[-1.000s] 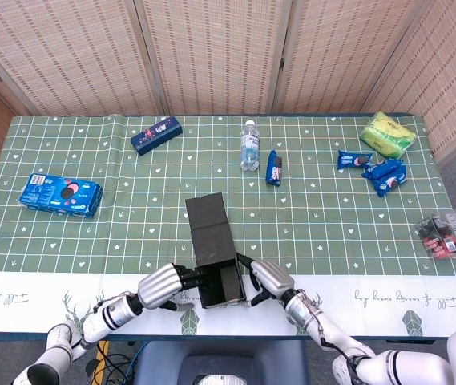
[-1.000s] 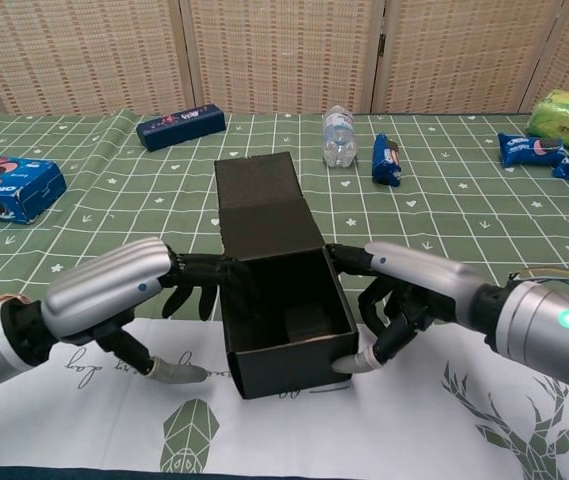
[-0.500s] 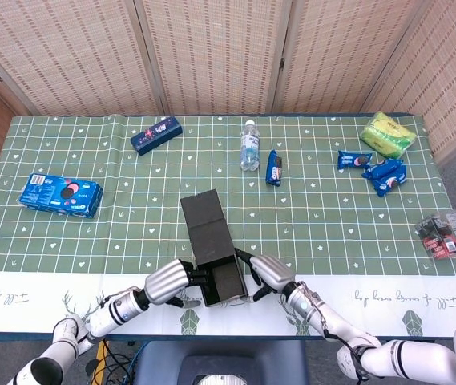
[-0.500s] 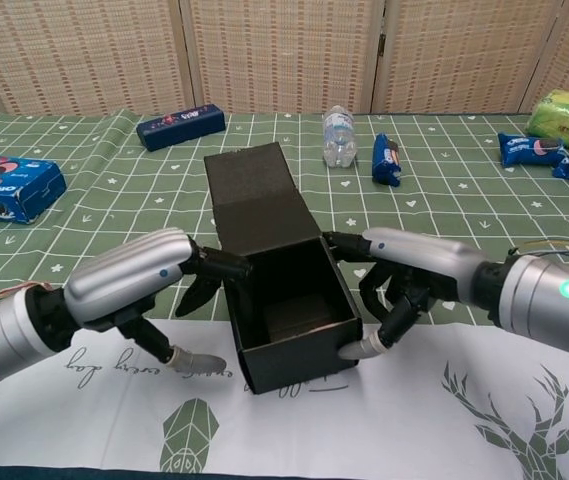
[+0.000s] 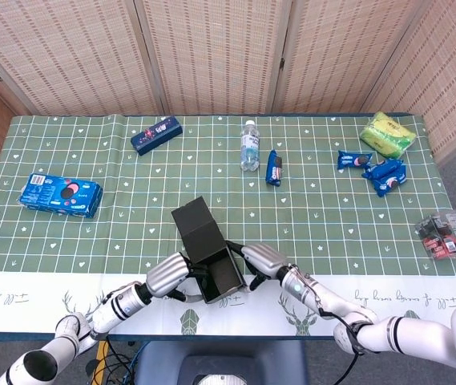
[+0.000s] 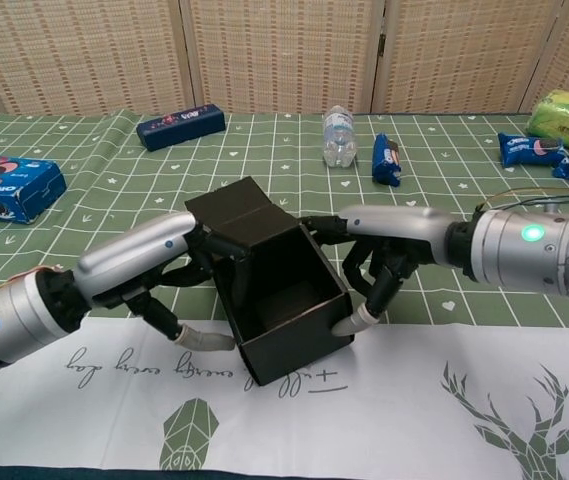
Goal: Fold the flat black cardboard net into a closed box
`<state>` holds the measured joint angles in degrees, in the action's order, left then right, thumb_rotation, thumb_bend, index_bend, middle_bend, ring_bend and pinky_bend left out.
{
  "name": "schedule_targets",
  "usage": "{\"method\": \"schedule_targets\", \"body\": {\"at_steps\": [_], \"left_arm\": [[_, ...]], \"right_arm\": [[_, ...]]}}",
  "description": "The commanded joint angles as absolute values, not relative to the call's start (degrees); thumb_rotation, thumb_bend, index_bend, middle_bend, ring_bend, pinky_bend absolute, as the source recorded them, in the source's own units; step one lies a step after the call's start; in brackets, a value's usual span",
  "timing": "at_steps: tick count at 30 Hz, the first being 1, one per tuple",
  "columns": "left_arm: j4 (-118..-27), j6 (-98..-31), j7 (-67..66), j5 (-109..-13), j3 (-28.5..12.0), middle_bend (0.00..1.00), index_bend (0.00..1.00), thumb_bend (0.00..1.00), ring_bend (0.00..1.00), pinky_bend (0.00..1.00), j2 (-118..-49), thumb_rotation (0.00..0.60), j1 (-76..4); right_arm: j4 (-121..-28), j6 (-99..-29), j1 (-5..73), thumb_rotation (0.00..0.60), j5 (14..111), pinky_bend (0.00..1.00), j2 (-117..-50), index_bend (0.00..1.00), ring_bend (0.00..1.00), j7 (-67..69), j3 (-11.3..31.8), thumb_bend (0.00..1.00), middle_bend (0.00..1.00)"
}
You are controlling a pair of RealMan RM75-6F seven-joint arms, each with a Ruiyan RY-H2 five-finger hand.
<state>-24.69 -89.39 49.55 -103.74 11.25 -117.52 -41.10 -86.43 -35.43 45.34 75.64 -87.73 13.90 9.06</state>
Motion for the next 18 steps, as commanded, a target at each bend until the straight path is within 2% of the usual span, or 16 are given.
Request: {"method": "schedule_targets", "body": {"at_steps": [1,10,18], "left_arm": [[-25.8,-88.8,48.6,-103.8,11.4,0.54,0.55,0.16,0.62,0.69,-117.0,0.6,-41.1],[-28.1,-86.3,46.0,-104.4,11.9,0.46,0.5,0.16,0.62,0.69,-116.4,0.6,-41.4],[-26.6,-85.9,44.4,-104.9,11.8,0.47,0.52,0.16,0.63,0.7,-118.0,0.6,-41.7]], "right_arm": [[-85.9,-35.5,45.6,0.6,75.5,0.99,-88.0,0.0,0.71,14.5,9.1,0.44,0.28],[-84.9,-36.8,45.2,0.6,75.8,0.99,-88.4,0.0,0.71,16.1,8.2,0.44,0.28],[-84.4,-37.8,44.8,0.6,76.1,0.99,-88.7,0.0,0.71,17.6,7.6,0.44,0.28]]}}
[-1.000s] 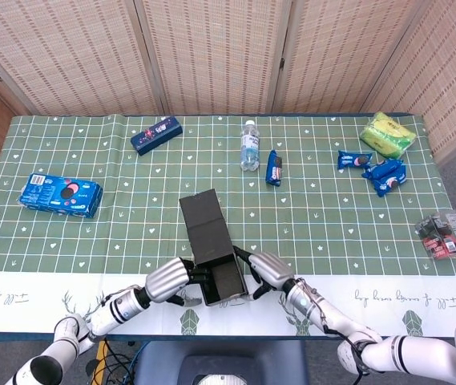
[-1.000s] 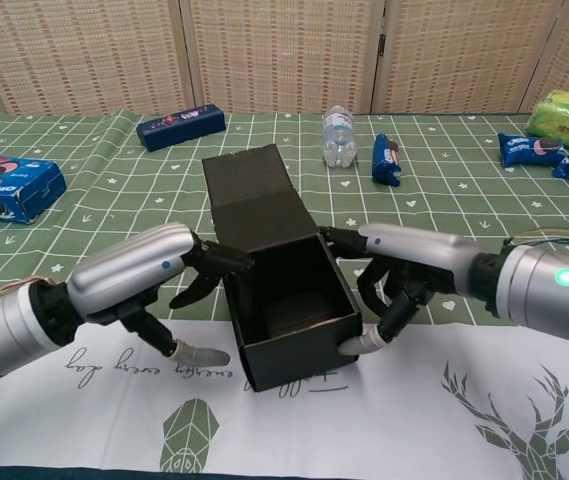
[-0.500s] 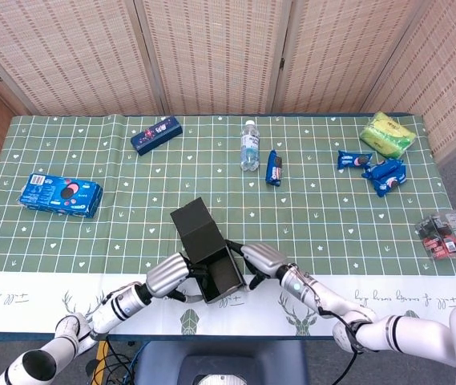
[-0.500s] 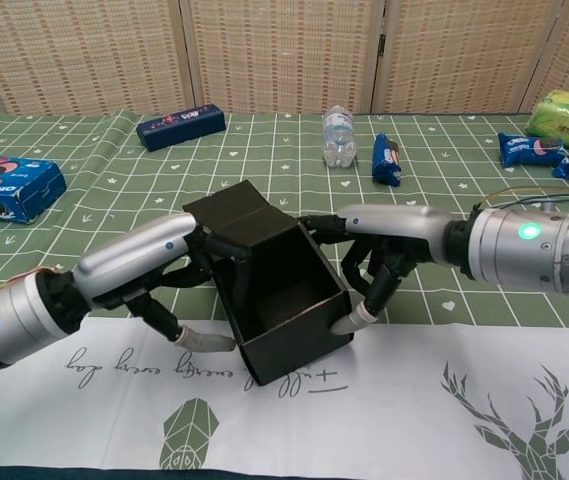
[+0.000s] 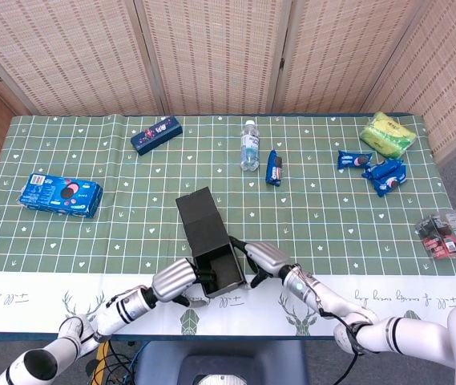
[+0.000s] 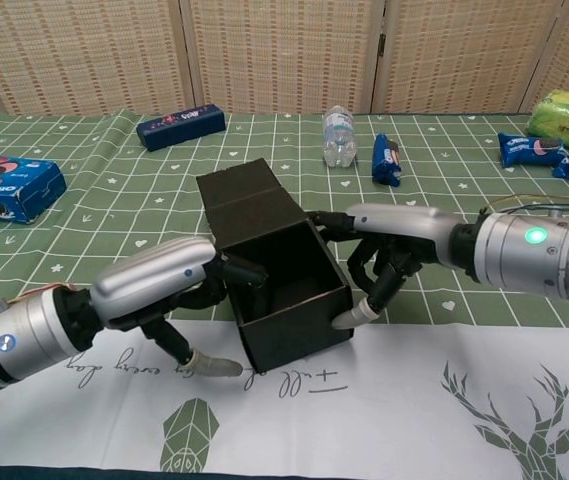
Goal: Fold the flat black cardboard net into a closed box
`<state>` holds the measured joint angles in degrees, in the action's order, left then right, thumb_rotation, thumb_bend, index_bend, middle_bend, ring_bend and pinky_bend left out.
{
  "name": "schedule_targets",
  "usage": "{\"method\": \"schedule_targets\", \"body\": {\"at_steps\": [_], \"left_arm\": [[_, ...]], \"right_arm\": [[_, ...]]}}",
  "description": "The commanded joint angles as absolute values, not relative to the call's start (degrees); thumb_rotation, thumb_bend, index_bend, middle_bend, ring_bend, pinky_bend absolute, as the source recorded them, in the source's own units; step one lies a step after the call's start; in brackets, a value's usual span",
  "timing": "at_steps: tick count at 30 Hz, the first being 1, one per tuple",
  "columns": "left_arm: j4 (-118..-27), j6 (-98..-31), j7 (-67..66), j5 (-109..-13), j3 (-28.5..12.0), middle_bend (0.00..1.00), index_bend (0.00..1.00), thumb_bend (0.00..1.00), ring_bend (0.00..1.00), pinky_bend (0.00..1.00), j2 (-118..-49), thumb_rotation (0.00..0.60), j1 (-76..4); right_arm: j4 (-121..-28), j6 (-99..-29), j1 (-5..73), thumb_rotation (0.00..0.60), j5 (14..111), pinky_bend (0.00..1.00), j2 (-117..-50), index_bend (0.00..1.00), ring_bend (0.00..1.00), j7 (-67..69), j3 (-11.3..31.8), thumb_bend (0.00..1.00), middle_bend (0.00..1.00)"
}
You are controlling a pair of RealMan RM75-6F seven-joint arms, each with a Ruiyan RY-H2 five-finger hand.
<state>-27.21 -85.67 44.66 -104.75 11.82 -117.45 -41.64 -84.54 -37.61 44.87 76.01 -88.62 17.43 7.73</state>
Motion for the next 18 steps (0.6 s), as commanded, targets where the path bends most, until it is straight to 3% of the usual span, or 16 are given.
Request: {"method": "schedule_targets", "body": {"at_steps": [1,8,18], "left_arm": [[-26.3,-86.1,44.3,-105.0,11.8,0.49,0.54,0.16,0.63,0.7,-118.3,0.6,-41.7],[-23.7,-88.1,45.2,-104.9,11.1,0.64,0.64,0.16,0.66,0.73,-120.1,0.6,-41.5],[-22.0,-88.8,45.9,-104.5,10.7,0.63,0.62,0.16,0.66,0.73,-120.5,0.6,-41.3]], "right_arm": [[-84.4,-37.9,44.8,0.6,76.2,0.99,-88.7,0.0,0.71,17.7,7.5,0.44,0.28],[-84.3,-38.8,44.5,0.6,76.7,0.99,-88.8,0.0,0.71,18.6,7.1,0.44,0.28],[-84.8,-40.0,44.3,0.6,77.3,0.99,-88.6,0.0,0.71,19.0,6.9,0.44,0.27]]}}
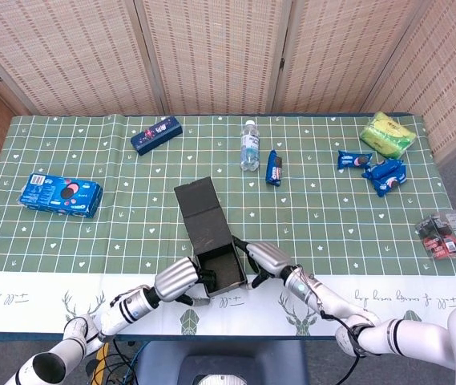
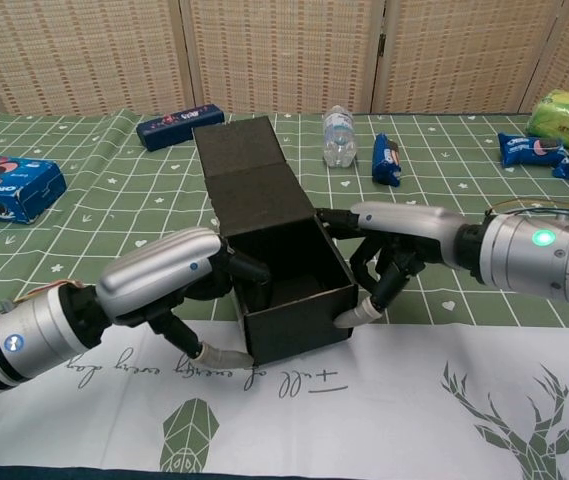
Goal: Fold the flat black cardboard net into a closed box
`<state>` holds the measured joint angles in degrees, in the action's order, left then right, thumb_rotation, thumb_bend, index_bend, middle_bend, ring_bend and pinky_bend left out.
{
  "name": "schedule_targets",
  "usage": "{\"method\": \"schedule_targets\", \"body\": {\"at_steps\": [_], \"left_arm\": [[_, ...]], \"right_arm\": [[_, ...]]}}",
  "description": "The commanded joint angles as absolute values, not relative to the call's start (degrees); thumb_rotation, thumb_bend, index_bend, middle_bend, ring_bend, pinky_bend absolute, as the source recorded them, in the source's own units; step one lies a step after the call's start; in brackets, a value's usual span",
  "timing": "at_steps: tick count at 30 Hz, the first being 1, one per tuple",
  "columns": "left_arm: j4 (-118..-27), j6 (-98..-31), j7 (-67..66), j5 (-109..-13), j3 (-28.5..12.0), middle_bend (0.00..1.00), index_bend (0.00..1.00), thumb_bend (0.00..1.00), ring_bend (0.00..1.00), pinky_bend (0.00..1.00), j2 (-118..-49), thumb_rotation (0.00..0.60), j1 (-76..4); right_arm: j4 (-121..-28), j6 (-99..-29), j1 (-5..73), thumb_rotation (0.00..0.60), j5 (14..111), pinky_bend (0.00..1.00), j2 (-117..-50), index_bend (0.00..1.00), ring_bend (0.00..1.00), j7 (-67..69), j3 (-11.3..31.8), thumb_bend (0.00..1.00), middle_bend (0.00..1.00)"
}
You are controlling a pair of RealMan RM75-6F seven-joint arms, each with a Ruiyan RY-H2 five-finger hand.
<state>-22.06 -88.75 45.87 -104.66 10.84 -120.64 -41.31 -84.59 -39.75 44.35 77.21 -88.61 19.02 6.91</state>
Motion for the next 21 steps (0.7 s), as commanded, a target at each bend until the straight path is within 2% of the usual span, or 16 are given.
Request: {"method": "schedule_targets", "body": {"at_steps": [1,4,7,10,14,18,21], "left_arm": [[-22.0,-88.7,45.8,-104.3,10.6,0.6,0.59,0.16,0.65,0.73,-120.4,0.6,-41.2],[-22.3,-88.7,45.7,-103.9,10.2,0.49,0.5,0.16,0.59,0.72,-119.7,0.6,-41.1],[-23.0,-88.5,44.9,-103.5,10.0,0.44,0.44,0.16,0.53,0.71,-118.7,0.6,-40.8],[-24.4,-87.8,44.7,-103.1,9.9,0.39,0.39,0.16,0.52,0.7,-117.5,0.6,-40.6],[-27.8,-86.1,44.4,-102.2,9.6,0.26,0.26,0.16,0.5,0.69,-114.8,0.6,-40.2],[-32.2,-84.3,42.7,-101.2,9.3,0.14,0.11,0.16,0.44,0.68,-111.3,0.6,-39.9],[-36.5,-82.6,40.9,-100.1,8.8,0.08,0.04,0.16,0.39,0.66,-108.1,0.6,-39.5]], "right_arm": [[-84.9,-40.2,44.2,0.6,77.4,0.99,-88.6,0.0,0.71,18.9,6.8,0.44,0.24],[-85.2,-40.6,44.0,0.6,77.3,0.99,-88.7,0.0,0.69,18.8,6.7,0.42,0.17],[-85.3,-41.2,43.7,0.6,76.9,0.99,-89.0,0.0,0.67,18.5,6.6,0.39,0.11],[-85.4,-41.6,43.5,0.6,76.4,0.99,-89.5,0.0,0.66,18.1,6.5,0.37,0.08],[-84.9,-43.1,42.7,0.6,75.6,0.99,-90.9,0.0,0.65,17.3,6.5,0.33,0.05],[-84.7,-44.7,42.0,0.6,75.1,0.98,-91.9,0.0,0.63,16.3,6.6,0.27,0.01],[-85.2,-46.1,41.1,0.6,74.7,0.97,-92.2,0.0,0.62,15.3,6.5,0.18,0.0]]}}
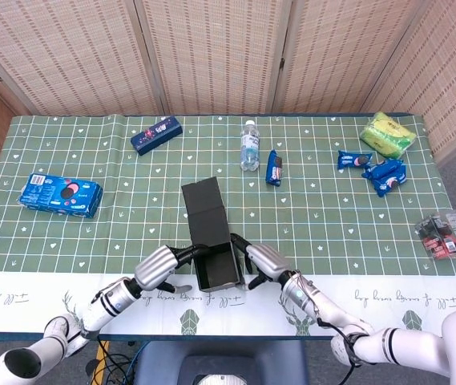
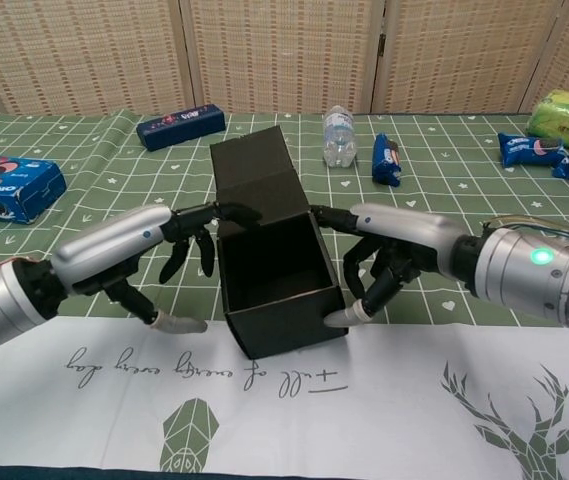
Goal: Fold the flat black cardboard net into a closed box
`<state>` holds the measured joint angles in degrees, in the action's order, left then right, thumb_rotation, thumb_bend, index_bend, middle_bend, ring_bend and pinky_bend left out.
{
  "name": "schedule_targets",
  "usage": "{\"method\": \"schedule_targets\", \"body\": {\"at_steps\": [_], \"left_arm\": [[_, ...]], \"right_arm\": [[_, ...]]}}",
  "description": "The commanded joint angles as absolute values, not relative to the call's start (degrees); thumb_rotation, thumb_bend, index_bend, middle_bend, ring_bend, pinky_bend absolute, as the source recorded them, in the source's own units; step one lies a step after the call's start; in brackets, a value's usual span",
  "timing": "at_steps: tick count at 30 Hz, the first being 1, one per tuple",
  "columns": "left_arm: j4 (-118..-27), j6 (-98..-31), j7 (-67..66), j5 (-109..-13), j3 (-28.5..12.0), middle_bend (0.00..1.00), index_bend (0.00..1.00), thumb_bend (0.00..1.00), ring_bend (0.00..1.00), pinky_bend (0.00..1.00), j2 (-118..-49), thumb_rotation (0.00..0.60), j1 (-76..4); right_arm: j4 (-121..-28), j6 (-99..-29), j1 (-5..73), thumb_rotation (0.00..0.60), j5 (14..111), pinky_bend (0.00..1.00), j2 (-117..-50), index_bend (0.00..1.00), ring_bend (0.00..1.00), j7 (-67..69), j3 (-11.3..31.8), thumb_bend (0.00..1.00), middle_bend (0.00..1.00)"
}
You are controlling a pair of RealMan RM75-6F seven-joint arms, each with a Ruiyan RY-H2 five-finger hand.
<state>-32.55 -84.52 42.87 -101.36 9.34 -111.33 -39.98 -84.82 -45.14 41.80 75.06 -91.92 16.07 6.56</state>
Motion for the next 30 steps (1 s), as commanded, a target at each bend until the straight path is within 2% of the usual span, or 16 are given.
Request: {"method": "schedule_targets", "body": {"at_steps": [1,4,6,12,19,30], "left_arm": [[-38.3,-82.0,40.2,-99.6,8.5,0.06,0.02,0.16,0.37,0.65,-106.8,0.6,-39.3],[-42.4,-80.8,38.2,-98.3,7.9,0.03,0.0,0.16,0.35,0.64,-104.0,0.6,-38.7],[-44.5,-80.3,37.3,-97.5,7.3,0.03,0.0,0.16,0.35,0.64,-102.5,0.6,-38.3],[-51.0,-78.0,36.5,-95.3,6.0,0.02,0.0,0.16,0.41,0.64,-98.7,0.6,-37.5],[-57.8,-75.8,36.1,-93.3,4.6,0.0,0.0,0.16,0.43,0.64,-95.2,0.6,-36.7],[-70.3,-71.6,40.6,-89.7,2.9,0.0,0.0,0.16,0.45,0.65,-88.5,0.6,-35.5]], "right_arm": [[-85.5,-46.6,40.7,0.6,74.5,0.97,-92.2,0.0,0.61,15.0,6.4,0.13,0.0],[-86.8,-47.7,39.7,0.6,73.8,0.95,-91.7,0.0,0.59,13.8,6.0,0.02,0.0],[-87.7,-48.1,39.2,0.6,73.0,0.95,-91.2,0.0,0.58,12.7,5.8,0.0,0.0],[-91.0,-49.2,37.7,0.6,70.7,0.94,-89.7,0.0,0.55,8.8,5.0,0.0,0.0],[-95.9,-50.7,35.7,0.6,69.1,0.94,-86.4,0.0,0.55,5.8,3.8,0.0,0.0],[-107.5,-57.7,31.4,0.6,72.0,0.94,-75.6,0.0,0.55,0.3,2.1,0.0,0.0]]}}
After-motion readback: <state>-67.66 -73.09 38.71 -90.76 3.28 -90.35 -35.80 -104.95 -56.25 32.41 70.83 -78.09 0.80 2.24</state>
